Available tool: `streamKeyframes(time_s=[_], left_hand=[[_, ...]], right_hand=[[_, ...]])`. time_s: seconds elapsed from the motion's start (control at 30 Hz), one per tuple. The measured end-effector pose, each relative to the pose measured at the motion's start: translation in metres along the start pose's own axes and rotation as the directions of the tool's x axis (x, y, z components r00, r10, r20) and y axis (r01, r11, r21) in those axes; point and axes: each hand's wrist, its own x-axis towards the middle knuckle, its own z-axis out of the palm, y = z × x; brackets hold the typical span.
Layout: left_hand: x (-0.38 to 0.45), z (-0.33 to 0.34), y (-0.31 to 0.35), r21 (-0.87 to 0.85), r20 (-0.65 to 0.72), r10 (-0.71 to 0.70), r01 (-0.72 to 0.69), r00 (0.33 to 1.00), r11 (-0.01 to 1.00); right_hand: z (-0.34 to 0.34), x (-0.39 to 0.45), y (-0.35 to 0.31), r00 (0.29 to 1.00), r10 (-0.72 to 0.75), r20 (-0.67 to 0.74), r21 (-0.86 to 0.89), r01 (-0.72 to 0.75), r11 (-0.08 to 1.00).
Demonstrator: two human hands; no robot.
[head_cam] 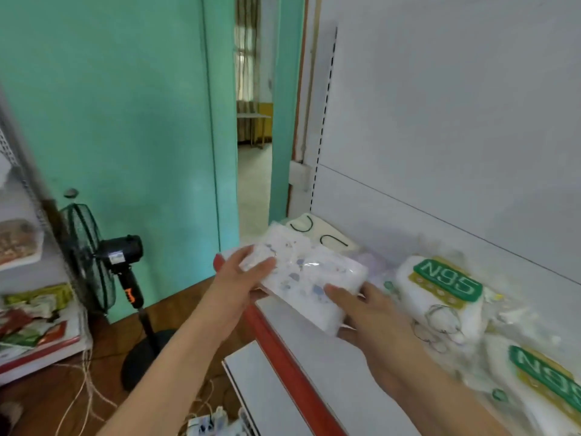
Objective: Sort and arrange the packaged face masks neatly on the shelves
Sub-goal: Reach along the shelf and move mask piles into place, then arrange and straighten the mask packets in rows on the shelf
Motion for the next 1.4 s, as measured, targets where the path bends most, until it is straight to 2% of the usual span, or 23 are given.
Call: streamKeyframes(time_s=[0.1,0.23,0.3,0.33,0.37,0.4,0.43,0.5,0.53,0.63,0.7,0.77,0.8,0.87,0.9,0.97,1.0,1.07,1.17,1.23,1.3,1.37,1.4], left_hand=[[0.069,-0.038,0.012,0.122,-0.004,-0.041,0.041,0.999,0.992],[0.14,-0.046,0.03,0.265,0.06,-0.025,0.009,0.998,0.964],[0.165,-0.043,0.032,0.458,0.126,-0.027,-0.034,0.992,0.888],[0.175,-0.041,0.03,0.606,0.162,-0.037,-0.07,0.986,0.793],[0.182,-0.04,0.028,0.71,0.186,-0.046,-0.102,0.981,0.696],[0.187,-0.039,0.024,0.748,0.207,-0.061,-0.118,0.976,0.653],[0.19,-0.038,0.019,0.748,0.228,-0.087,-0.117,0.97,0.653],[0.191,-0.032,0.009,0.73,0.272,-0.101,-0.136,0.957,0.67],[0.19,-0.029,0.005,0.732,0.287,-0.099,-0.152,0.953,0.665],[0.187,-0.022,-0.001,0.747,0.289,-0.031,-0.205,0.957,0.632],[0.185,-0.022,-0.002,0.738,0.301,0.122,-0.312,0.946,0.598],[0.187,-0.021,-0.004,0.74,0.4,0.236,-0.465,0.885,0.486],[0.19,-0.021,-0.006,0.754,0.469,0.2,-0.508,0.86,0.417],[0.196,-0.021,-0.012,0.814,0.525,0.039,-0.514,0.85,0.271],[0.195,-0.019,-0.011,0.839,0.506,0.026,-0.499,0.862,0.217],[0.188,-0.009,-0.003,0.844,0.48,0.179,-0.508,0.859,0.172],[0.177,0.001,0.004,0.809,0.491,0.299,-0.555,0.818,0.192],[0.145,0.035,0.018,0.666,0.518,0.512,-0.698,0.686,0.261],[0.066,0.111,0.018,0.369,0.551,0.655,-0.855,0.517,0.364],[-0.004,0.164,0.001,0.149,0.658,0.623,-0.883,0.424,0.444],[-0.079,0.209,-0.025,-0.025,0.823,0.485,-0.833,0.297,0.552],[-0.153,0.247,-0.055,-0.083,0.951,0.277,-0.745,0.14,0.662],[-0.185,0.263,-0.072,-0.073,0.983,0.174,-0.73,0.064,0.679]], right_hand=[[0.047,0.052,0.002,0.999,0.047,-0.028,-0.078,-0.049,0.996],[0.067,0.107,-0.009,0.994,0.059,-0.097,-0.151,-0.073,0.986],[0.066,0.117,-0.015,0.985,0.017,-0.171,-0.344,-0.075,0.936],[0.065,0.119,-0.013,0.974,-0.062,-0.218,-0.51,-0.059,0.858],[0.065,0.12,-0.01,0.96,-0.177,-0.219,-0.687,-0.023,0.726],[0.067,0.12,-0.006,0.946,-0.279,-0.165,-0.829,0.02,0.559],[0.07,0.122,0.0,0.938,-0.337,-0.086,-0.918,0.057,0.393],[0.072,0.133,0.015,0.957,-0.285,0.056,-0.986,0.097,0.132],[0.072,0.139,0.023,0.975,-0.21,0.079,-0.994,0.093,0.059],[0.072,0.15,0.033,0.989,-0.13,0.073,-0.997,0.069,-0.042],[0.073,0.15,0.037,0.985,-0.15,0.084,-0.995,0.076,-0.062],[0.076,0.149,0.041,0.99,-0.095,0.104,-0.992,0.097,-0.078],[0.078,0.148,0.042,0.991,-0.064,0.115,-0.99,0.109,-0.086],[0.078,0.144,0.037,0.991,-0.047,0.122,-0.991,0.119,-0.066],[0.076,0.139,0.03,0.99,-0.071,0.122,-0.992,0.12,-0.027],[0.063,0.122,0.008,0.972,-0.21,0.106,-0.987,0.128,0.094],[0.053,0.11,-0.005,0.945,-0.316,0.079,-0.978,0.134,0.157],[0.023,0.077,-0.028,0.827,-0.562,-0.023,-0.958,0.143,0.25],[-0.048,0.014,-0.054,0.538,-0.808,-0.241,-0.936,0.092,0.341],[-0.105,-0.039,-0.064,0.397,-0.824,-0.404,-0.903,-0.026,0.43],[-0.165,-0.099,-0.058,0.291,-0.763,-0.577,-0.817,-0.178,0.549],[-0.221,-0.167,-0.036,0.207,-0.641,-0.739,-0.669,-0.339,0.661],[-0.243,-0.202,-0.02,0.165,-0.567,-0.807,-0.578,-0.422,0.699]])
